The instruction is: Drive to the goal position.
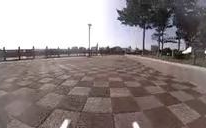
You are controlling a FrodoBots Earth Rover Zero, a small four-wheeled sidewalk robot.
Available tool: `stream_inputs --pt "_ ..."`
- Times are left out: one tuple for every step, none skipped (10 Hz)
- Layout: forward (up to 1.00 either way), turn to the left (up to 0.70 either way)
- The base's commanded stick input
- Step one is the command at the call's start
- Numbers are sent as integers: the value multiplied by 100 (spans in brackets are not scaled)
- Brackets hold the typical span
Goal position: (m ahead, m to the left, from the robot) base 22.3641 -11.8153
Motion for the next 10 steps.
stream_inputs --pt "50 0" --pt "50 0" --pt "50 1" --pt "50 4" --pt "50 0" --pt "50 3" --pt "50 7" --pt "50 10" --pt "50 7" --pt "50 3"
